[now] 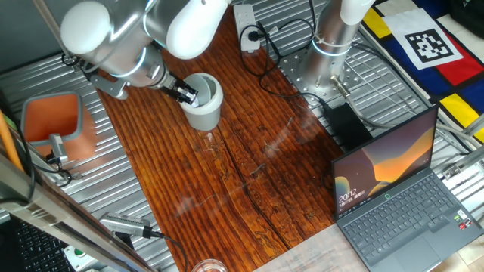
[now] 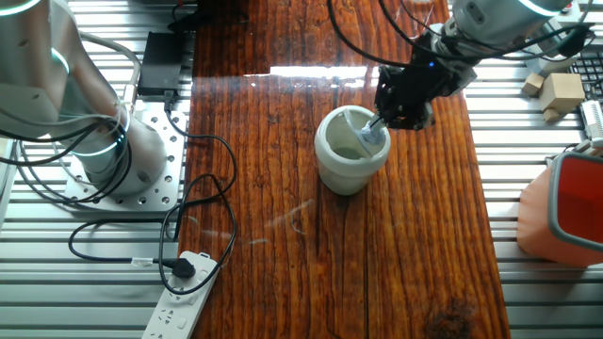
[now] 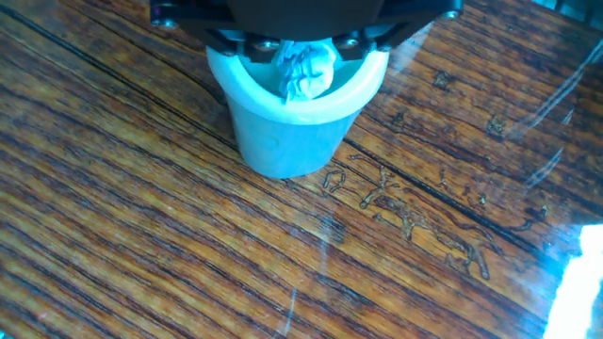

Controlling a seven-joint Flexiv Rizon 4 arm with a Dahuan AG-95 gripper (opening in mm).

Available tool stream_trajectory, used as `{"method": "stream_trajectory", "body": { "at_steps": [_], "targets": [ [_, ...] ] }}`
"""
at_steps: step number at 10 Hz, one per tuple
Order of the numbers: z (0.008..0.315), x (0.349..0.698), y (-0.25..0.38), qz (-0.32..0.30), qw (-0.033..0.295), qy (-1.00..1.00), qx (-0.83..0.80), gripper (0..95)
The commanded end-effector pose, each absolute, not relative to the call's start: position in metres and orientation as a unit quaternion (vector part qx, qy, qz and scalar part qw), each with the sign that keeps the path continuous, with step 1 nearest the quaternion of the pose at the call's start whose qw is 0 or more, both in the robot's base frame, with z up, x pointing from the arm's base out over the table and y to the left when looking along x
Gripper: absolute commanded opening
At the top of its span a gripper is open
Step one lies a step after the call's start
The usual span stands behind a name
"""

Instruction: Put the garbage in the trash can

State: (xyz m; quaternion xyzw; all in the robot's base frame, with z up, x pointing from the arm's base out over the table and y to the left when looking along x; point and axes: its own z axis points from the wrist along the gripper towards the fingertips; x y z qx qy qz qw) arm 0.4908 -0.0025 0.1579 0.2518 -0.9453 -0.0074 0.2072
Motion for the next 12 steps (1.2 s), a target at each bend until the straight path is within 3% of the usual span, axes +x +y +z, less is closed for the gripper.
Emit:
{"method": "stream_trajectory", "body": {
  "at_steps": [1,12],
  "targets": [
    [0.1565,0.4911,-0.0029,-0.007,0.206,-0.946,0.252,0.0],
    [0.1508,0.4922,-0.007,-0.008,0.2,-0.947,0.253,0.0]
  ]
}}
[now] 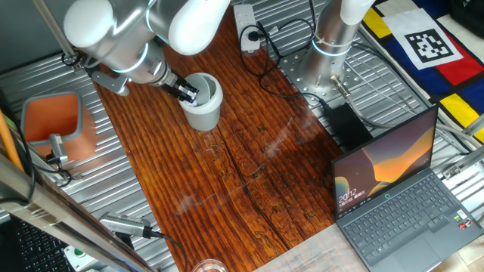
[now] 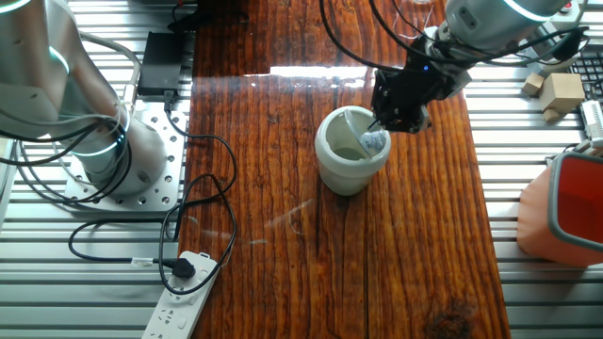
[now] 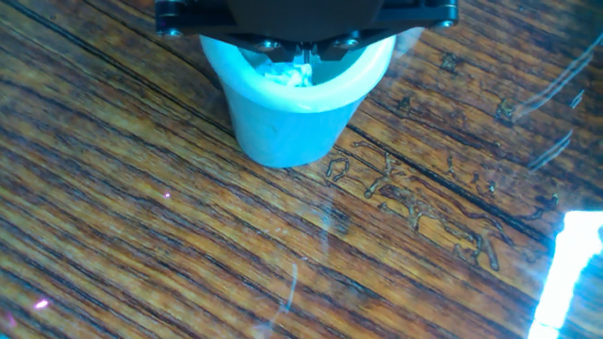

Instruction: Put the garbage in the trash can

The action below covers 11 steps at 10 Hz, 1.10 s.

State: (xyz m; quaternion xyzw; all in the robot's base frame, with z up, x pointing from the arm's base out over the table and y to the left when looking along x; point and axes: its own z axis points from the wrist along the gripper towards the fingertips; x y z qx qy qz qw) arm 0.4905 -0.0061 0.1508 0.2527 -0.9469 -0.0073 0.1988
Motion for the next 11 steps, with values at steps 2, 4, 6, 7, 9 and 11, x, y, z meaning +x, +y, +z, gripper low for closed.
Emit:
{"method": "stream_trajectory", "body": {
  "at_steps": [2,4,6,7,9,11],
  "targets": [
    [0.148,0.494,-0.008,-0.008,0.199,-0.947,0.253,0.0],
    [0.144,0.493,-0.008,-0.008,0.2,-0.947,0.253,0.0],
    [0.139,0.492,-0.008,-0.009,0.199,-0.947,0.253,0.0],
    [0.142,0.491,-0.007,-0.014,0.197,-0.947,0.254,0.0],
    [0.153,0.49,-0.007,-0.014,0.2,-0.945,0.257,0.0],
    [0.167,0.485,-0.009,-0.015,0.203,-0.943,0.263,0.0]
  ]
}}
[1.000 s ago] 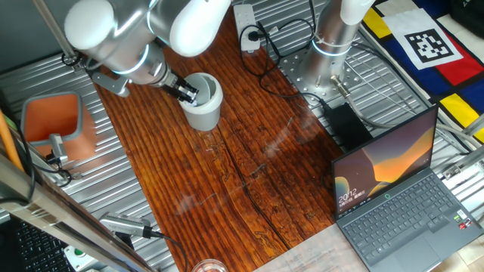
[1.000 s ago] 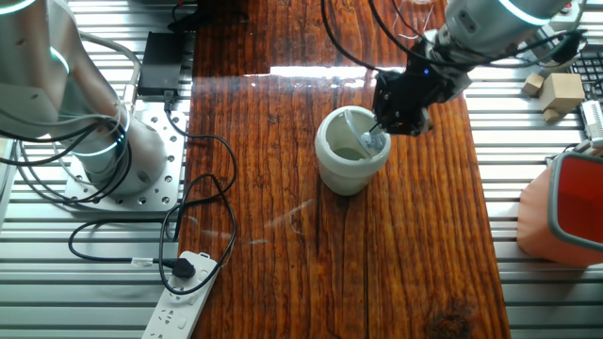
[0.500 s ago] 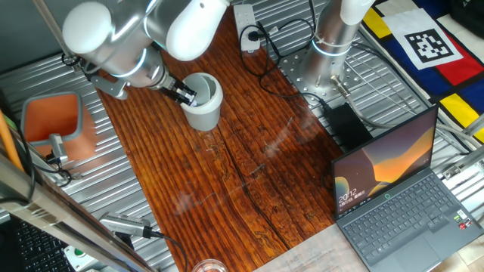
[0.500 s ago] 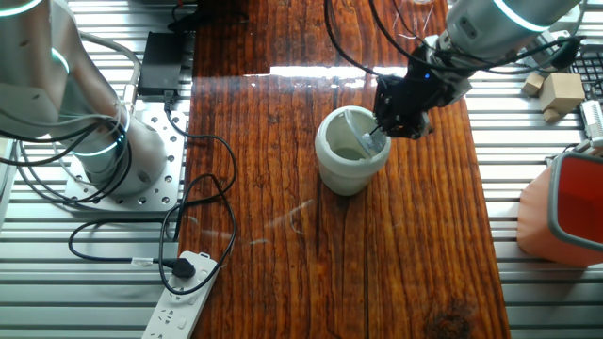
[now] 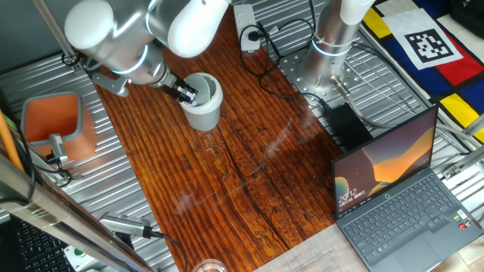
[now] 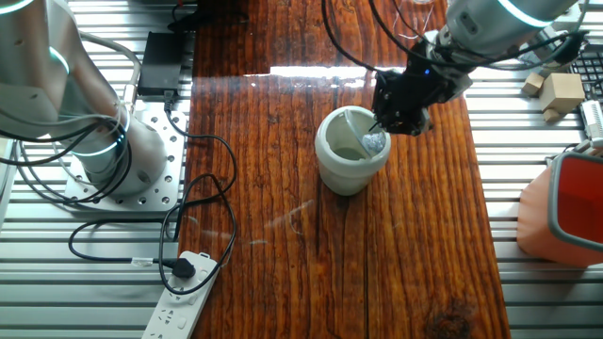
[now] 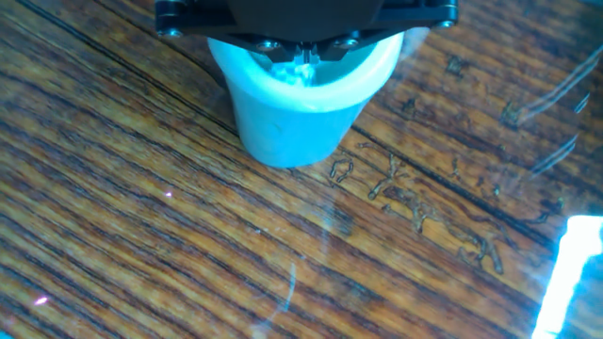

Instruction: Put the garbage in the trash can

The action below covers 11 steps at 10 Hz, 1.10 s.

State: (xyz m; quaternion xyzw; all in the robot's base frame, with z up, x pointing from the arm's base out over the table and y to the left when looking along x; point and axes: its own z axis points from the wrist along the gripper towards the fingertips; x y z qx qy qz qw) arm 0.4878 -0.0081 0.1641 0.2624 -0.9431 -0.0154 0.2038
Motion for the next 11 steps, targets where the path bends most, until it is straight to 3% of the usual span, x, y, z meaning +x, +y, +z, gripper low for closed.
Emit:
{"method": "stream_trajectory", "body": {
  "at_steps": [1,5,11],
  "targets": [
    [0.172,0.481,-0.008,-0.015,0.206,-0.942,0.264,0.0],
    [0.188,0.465,-0.001,-0.012,0.223,-0.941,0.253,0.0],
    [0.176,0.455,-0.009,-0.015,0.234,-0.94,0.249,0.0]
  ]
}}
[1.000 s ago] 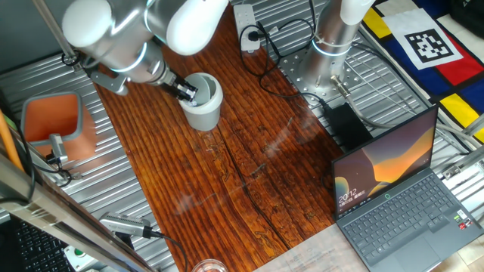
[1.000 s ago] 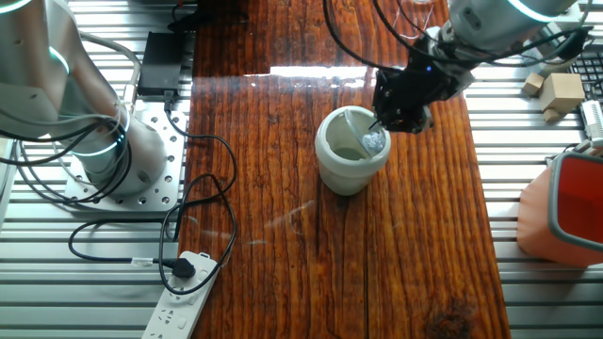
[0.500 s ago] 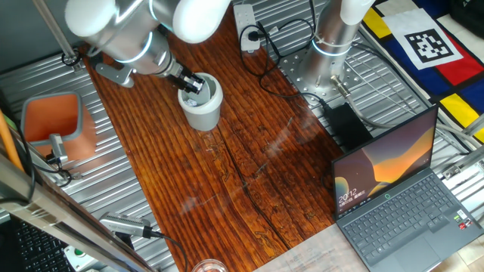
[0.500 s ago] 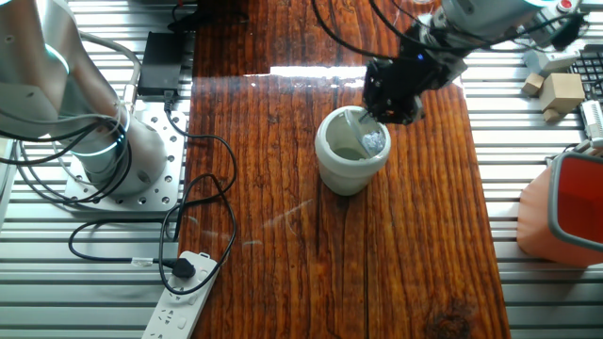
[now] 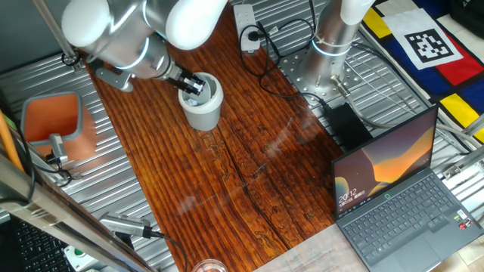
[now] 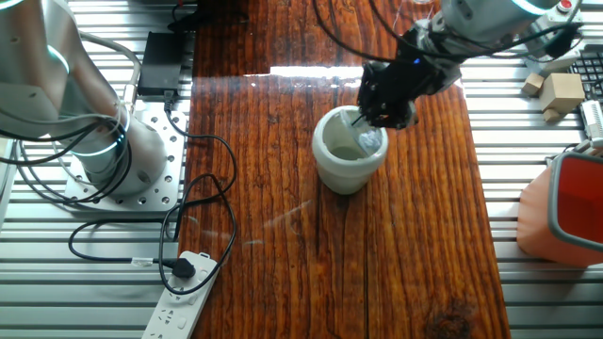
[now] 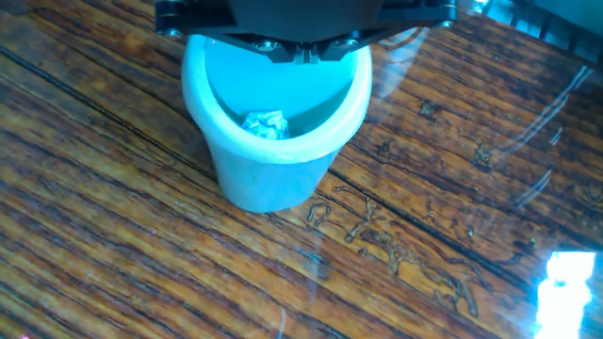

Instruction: Put the garbage in the trash can

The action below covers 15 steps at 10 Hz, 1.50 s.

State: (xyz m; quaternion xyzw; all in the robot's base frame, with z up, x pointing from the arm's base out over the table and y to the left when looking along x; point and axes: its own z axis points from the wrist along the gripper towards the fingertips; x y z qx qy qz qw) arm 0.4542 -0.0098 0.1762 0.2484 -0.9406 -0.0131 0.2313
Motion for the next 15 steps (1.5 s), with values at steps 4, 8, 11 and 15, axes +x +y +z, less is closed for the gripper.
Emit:
{"method": "stream_trajectory", "body": {
  "at_steps": [4,8,11,15],
  "targets": [
    [0.185,0.461,-0.007,-0.017,0.239,-0.939,0.248,0.0],
    [0.199,0.457,-0.016,-0.022,0.26,-0.932,0.251,0.0],
    [0.209,0.446,-0.019,-0.024,0.261,-0.931,0.253,0.0],
    [0.209,0.443,-0.02,-0.023,0.266,-0.931,0.25,0.0]
  ]
}}
